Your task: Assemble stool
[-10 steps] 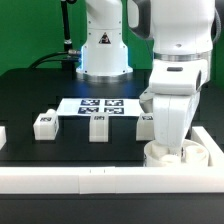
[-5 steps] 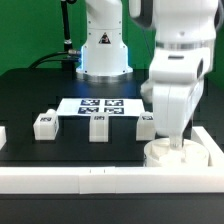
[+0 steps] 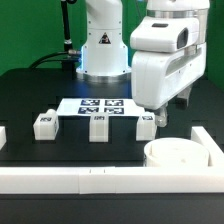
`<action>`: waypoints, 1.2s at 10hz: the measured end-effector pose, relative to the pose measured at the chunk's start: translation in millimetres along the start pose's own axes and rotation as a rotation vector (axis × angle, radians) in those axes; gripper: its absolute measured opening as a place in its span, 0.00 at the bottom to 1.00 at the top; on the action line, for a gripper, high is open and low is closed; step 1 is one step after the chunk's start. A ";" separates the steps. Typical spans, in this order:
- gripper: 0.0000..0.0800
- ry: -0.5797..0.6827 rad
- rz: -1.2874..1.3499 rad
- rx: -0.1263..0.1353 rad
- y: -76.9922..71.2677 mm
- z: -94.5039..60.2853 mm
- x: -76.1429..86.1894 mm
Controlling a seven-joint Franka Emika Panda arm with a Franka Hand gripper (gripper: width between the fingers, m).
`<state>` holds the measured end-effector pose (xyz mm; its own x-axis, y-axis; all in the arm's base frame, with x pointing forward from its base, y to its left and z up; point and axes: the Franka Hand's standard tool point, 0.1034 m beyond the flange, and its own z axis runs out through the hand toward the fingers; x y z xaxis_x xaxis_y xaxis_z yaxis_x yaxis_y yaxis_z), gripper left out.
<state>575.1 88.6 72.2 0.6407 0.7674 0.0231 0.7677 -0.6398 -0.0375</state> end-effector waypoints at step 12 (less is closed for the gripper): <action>0.81 -0.010 0.902 0.084 1.1 6.9 -32.3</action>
Offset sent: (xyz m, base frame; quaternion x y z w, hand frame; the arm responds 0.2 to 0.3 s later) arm -0.0280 -0.0511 -0.0070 0.0085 -0.0414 0.2219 0.9741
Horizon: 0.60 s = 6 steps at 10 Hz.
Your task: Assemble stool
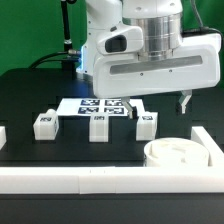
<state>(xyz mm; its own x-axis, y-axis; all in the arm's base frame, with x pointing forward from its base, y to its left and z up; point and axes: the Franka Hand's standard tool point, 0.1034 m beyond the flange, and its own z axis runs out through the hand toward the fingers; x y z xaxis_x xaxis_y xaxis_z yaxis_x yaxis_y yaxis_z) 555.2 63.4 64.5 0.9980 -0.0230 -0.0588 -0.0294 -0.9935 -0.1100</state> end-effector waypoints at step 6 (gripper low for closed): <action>0.81 -0.273 0.069 0.014 21.6 15.4 -23.7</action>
Offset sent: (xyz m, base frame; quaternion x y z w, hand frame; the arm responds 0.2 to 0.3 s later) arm -0.0218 -0.0341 -0.0105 -0.0168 -0.0666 0.0433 0.9967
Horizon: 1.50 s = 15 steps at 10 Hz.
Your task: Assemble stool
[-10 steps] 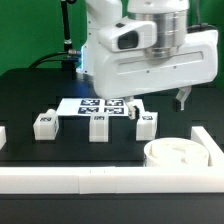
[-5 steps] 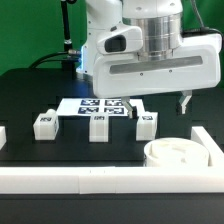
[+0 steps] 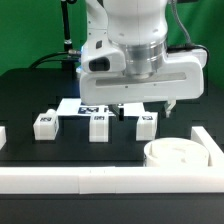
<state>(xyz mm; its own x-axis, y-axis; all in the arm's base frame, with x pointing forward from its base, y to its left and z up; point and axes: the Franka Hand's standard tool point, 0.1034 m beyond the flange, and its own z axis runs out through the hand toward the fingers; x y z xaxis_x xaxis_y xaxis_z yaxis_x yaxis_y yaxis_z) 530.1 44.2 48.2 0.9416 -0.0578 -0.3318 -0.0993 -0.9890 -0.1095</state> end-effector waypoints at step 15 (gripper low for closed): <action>0.81 -0.600 0.178 0.104 -12.5 47.7 -21.8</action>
Offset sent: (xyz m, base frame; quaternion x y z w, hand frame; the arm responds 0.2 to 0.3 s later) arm -0.0034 0.0053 -0.0151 0.0692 -0.2695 0.1825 0.9430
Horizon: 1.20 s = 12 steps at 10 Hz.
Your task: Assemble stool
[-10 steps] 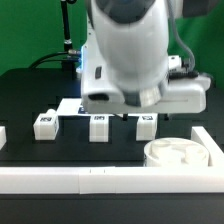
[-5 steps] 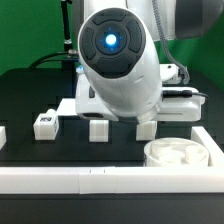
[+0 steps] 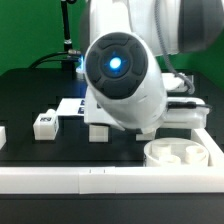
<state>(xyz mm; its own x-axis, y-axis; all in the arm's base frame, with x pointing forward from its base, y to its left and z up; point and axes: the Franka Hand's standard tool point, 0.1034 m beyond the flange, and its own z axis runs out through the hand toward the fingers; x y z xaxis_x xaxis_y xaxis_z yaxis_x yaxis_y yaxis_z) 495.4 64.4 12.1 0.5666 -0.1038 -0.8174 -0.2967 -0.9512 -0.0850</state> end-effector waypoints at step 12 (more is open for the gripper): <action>0.39 -0.056 0.016 0.022 -4.2 14.2 -0.1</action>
Offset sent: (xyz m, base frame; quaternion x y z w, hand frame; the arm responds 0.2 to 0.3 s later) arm 0.0000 0.0000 0.0000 0.0000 0.0000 0.0000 1.0000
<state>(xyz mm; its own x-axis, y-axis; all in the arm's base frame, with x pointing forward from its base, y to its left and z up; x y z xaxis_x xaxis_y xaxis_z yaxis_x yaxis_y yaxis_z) 485.7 72.6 4.4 0.5183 -0.1016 -0.8491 -0.3227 -0.9427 -0.0842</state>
